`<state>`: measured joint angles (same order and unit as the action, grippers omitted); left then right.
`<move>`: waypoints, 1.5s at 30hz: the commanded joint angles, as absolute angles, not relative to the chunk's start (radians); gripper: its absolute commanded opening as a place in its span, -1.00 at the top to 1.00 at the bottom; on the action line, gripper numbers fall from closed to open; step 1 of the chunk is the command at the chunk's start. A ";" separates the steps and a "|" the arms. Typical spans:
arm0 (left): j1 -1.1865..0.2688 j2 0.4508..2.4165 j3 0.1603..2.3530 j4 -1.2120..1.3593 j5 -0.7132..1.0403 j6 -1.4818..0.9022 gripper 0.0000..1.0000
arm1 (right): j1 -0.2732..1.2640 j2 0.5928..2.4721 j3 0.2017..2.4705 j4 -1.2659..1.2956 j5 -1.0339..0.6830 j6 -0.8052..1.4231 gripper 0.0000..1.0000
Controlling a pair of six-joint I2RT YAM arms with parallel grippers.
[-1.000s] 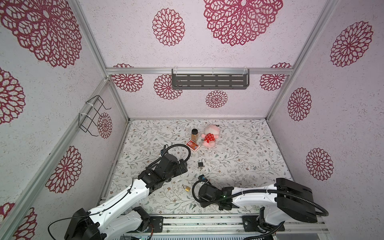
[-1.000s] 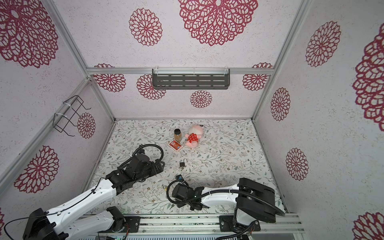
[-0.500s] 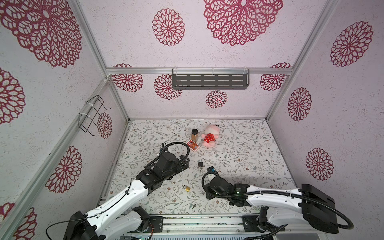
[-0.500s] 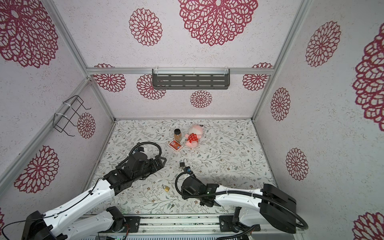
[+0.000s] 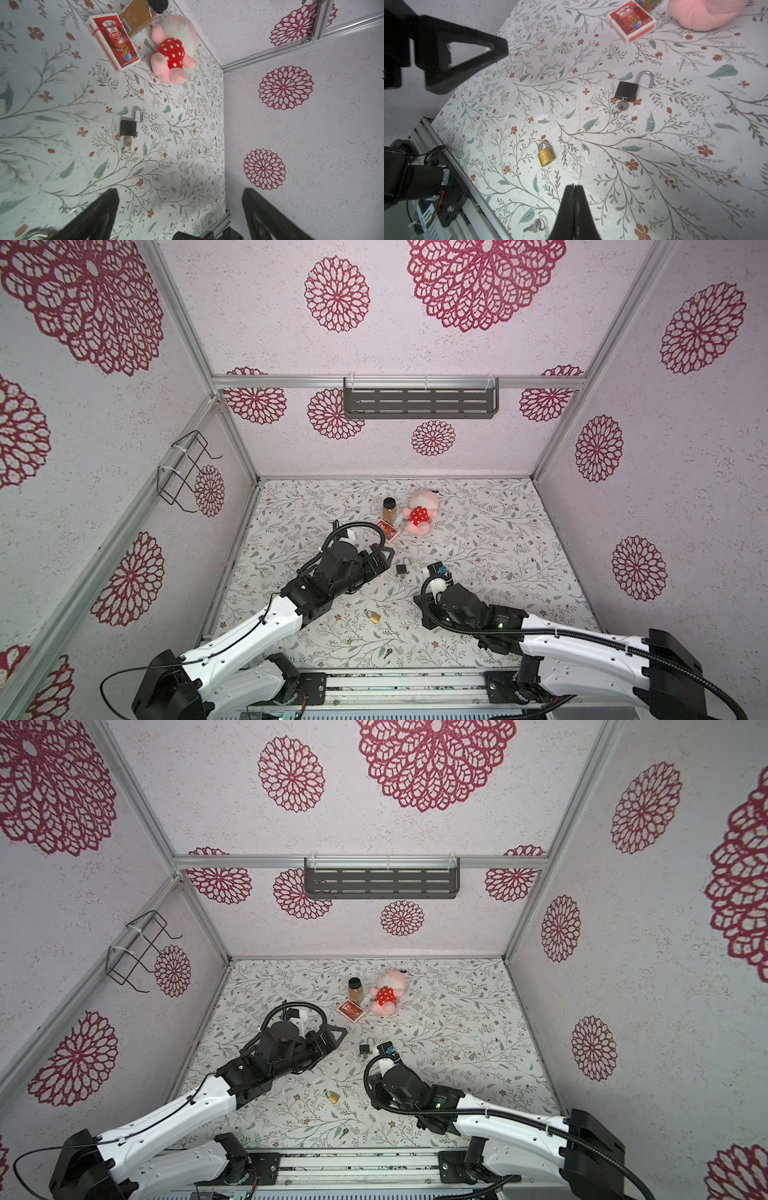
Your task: Unlock with the key
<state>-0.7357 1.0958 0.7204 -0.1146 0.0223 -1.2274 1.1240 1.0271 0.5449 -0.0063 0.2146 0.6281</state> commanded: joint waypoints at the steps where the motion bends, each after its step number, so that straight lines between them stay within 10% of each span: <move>1: -0.756 1.129 0.720 -0.038 0.046 -1.257 -0.89 | 1.118 0.992 0.555 -0.010 0.244 0.569 1.00; 33: -0.764 1.060 0.694 -0.324 -0.043 -1.241 -0.71 | 1.198 1.238 0.599 0.079 0.092 0.385 1.00; 45: -0.725 0.956 0.653 -0.474 -0.100 -1.240 -0.78 | 1.291 1.458 0.664 0.045 0.007 0.317 0.17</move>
